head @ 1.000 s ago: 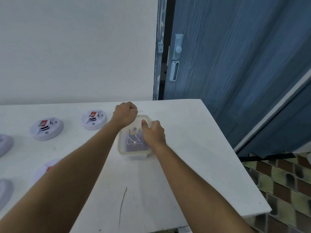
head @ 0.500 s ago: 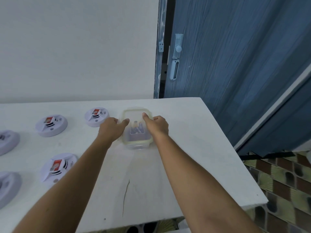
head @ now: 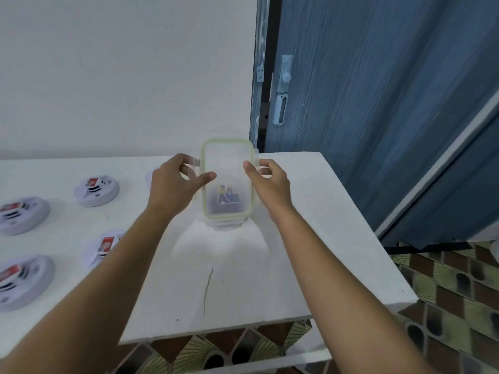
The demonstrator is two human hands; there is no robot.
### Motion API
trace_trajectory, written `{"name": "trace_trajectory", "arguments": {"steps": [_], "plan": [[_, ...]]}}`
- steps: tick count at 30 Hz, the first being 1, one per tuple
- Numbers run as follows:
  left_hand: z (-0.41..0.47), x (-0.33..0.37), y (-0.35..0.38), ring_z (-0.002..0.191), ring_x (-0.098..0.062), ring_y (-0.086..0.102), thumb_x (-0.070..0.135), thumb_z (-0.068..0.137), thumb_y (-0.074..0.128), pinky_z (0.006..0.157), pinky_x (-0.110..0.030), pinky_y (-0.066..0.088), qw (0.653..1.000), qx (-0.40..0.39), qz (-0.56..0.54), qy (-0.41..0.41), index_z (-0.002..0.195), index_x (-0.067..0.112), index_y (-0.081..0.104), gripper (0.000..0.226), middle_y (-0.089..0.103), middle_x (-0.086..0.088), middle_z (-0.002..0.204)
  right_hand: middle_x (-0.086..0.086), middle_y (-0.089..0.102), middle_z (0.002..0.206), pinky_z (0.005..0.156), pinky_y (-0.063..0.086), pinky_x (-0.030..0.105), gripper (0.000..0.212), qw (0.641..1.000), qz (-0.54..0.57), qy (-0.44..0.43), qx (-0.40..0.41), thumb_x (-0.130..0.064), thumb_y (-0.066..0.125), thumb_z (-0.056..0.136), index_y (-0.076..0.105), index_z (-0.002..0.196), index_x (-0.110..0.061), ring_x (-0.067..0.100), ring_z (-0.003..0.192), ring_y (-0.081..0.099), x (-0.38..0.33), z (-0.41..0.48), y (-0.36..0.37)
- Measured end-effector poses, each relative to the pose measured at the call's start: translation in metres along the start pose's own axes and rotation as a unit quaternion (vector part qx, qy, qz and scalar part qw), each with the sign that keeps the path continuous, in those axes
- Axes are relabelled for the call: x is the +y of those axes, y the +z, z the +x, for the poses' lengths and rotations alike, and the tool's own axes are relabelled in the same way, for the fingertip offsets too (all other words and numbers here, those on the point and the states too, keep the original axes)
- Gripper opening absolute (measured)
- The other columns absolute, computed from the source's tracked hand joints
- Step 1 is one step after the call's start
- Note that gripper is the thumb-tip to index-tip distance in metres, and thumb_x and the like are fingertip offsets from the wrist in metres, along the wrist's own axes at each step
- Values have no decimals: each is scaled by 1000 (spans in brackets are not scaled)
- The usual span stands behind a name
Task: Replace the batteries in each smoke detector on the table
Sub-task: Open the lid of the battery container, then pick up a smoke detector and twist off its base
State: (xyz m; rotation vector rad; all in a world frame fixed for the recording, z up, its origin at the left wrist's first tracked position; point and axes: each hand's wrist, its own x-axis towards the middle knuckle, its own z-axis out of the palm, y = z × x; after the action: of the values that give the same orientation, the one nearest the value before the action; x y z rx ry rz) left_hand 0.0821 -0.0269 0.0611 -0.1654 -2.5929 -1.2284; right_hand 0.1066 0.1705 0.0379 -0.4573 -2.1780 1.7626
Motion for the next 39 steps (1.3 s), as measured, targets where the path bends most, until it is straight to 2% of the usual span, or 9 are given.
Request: {"name": "trace_trajectory", "arguments": {"steps": [4,9,13,16,18,21,26,32,39], "plan": [[-22,6,-20,53,-15,67,47,70,83,72,-36,59,997,-46,-64,8,87,25,69,31,67,7,73,1,64,95,65,52,30,26,994,99,41,-20,-41,57,98,65,89,-17,17,61,60,-1,-18,-19],[-50,3,-30,73,-26,74,21,86,73,77,-42,60,975,-127,-182,-34,78,8,68,16,69,-8,90,6,60,85,64,60,37,29,973,143,157,-92,-32,56,100,63,88,-6,29,60,65,3,-39,-36],[-65,-4,-30,75,-39,72,28,98,52,81,-50,58,952,-159,-233,-118,80,-7,66,41,69,-12,74,9,57,85,64,60,29,15,960,85,202,-177,-14,65,94,65,96,1,23,59,64,15,-50,-38],[-67,-19,-23,60,-31,69,35,87,70,69,-44,61,957,-178,-162,-160,77,-6,66,42,62,-7,62,8,60,94,58,56,23,15,953,29,208,-218,-8,76,87,62,93,-7,16,68,62,26,-58,-35],[-71,-30,-18,58,-20,63,25,78,81,54,-30,57,955,-209,-104,-182,90,1,66,30,61,-9,76,11,58,114,56,52,22,37,949,-8,215,-231,-5,80,82,59,112,-8,16,78,63,33,-63,-33],[-80,-40,-11,73,-24,62,18,68,88,53,-27,52,926,-270,-81,-250,113,9,55,56,59,-13,101,5,51,118,58,50,21,61,948,-80,203,-233,-6,81,80,50,132,-12,12,82,62,39,-68,-31],[-90,-49,4,63,-24,65,20,64,90,51,-29,55,938,-250,-25,-238,108,6,60,55,65,-15,96,7,60,115,61,54,26,51,942,-199,164,-215,-13,83,75,60,120,-14,16,80,64,47,-70,-26],[-88,-51,13,54,-21,64,23,67,87,51,-28,53,962,-187,25,-195,103,9,62,46,70,-9,79,9,69,113,84,59,33,32,944,-253,134,-161,-8,73,77,67,109,-12,26,95,70,56,-67,-22],[-79,-48,21,51,-22,65,37,65,87,56,-30,54,959,-198,104,-174,97,11,58,51,65,-6,88,25,65,118,89,54,54,46,954,-254,119,-109,-4,63,71,63,115,10,35,113,58,57,-61,-13]]}}
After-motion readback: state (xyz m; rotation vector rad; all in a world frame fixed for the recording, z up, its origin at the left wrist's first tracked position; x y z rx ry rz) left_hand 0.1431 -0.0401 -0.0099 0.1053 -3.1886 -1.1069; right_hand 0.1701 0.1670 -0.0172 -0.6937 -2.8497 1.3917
